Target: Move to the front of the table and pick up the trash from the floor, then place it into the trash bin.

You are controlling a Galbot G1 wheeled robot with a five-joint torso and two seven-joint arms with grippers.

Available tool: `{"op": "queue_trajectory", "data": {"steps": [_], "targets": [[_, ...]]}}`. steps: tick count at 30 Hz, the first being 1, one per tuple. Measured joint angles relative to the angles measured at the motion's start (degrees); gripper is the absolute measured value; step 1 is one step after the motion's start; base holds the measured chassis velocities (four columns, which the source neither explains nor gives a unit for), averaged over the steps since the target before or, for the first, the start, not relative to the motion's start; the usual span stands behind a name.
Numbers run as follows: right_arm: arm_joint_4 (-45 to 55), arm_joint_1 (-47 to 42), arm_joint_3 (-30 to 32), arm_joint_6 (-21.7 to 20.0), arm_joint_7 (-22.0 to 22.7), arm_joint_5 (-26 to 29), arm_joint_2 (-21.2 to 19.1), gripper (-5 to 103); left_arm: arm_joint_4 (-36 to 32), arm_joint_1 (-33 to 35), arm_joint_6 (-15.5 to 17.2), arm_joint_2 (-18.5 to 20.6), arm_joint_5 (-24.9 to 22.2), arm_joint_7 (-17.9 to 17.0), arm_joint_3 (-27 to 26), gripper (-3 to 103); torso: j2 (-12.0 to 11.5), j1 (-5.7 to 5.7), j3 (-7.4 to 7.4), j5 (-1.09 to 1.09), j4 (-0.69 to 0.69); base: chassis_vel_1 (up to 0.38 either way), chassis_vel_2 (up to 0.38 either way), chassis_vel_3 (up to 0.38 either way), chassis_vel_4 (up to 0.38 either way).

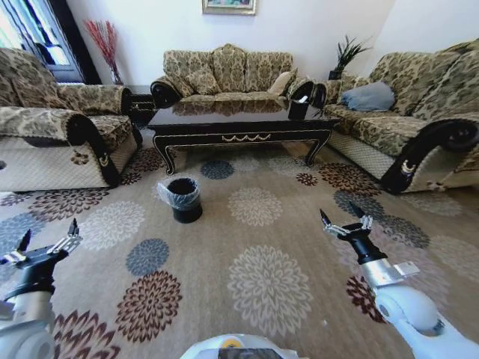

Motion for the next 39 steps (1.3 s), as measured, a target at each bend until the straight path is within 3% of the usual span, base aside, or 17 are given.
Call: {"op": "queue_trajectory", "data": {"steps": [16, 18, 22, 31, 39], "targets": [[-0.3, 0.0, 0.4, 0.2, -0.2, 0.2, -0.1, 100, -0.5, -0.3, 0.1, -0.3, 0.4, -0.1, 0.6, 100, 0.0, 0.01, 0.01, -0.04, 0.0, 0.237, -0.251, -0.236, 0.245], [-0.4, 0.0, 0.4, 0.2, -0.2, 0.2, 0.0, 100, -0.5, -0.2, 0.1, -0.4, 0.5, -0.1, 0.6, 100, 0.0, 0.01, 0.0, 0.03, 0.0, 0.319, -0.321, -0.316, 0.317], [-0.4, 0.1, 0.4, 0.3, -0.3, 0.2, 0.0, 100, -0.5, -0.2, 0.1, -0.6, 0.7, -0.1, 0.6, 100, 0.0, 0.0, 0.0, -0.05, 0.0, 0.309, -0.288, -0.298, 0.293], [-1.3, 0.2, 0.3, 1.8, -1.2, 0.3, 0.1, 100, -0.4, -0.2, -0.1, -1.1, 1.9, -0.2, 1.4, 100, 0.0, -0.02, -0.02, 0.03, 0.0, 0.271, -0.263, -0.257, 0.266], [-1.4, 0.3, 0.3, 2.4, -1.7, 0.5, 0.2, 100, -0.3, -0.5, -0.1, -1.0, 2.6, -0.2, 2.3, 100, 0.0, 0.01, 0.02, -0.02, 0.0, 0.039, -0.026, -0.031, 0.037]]}}
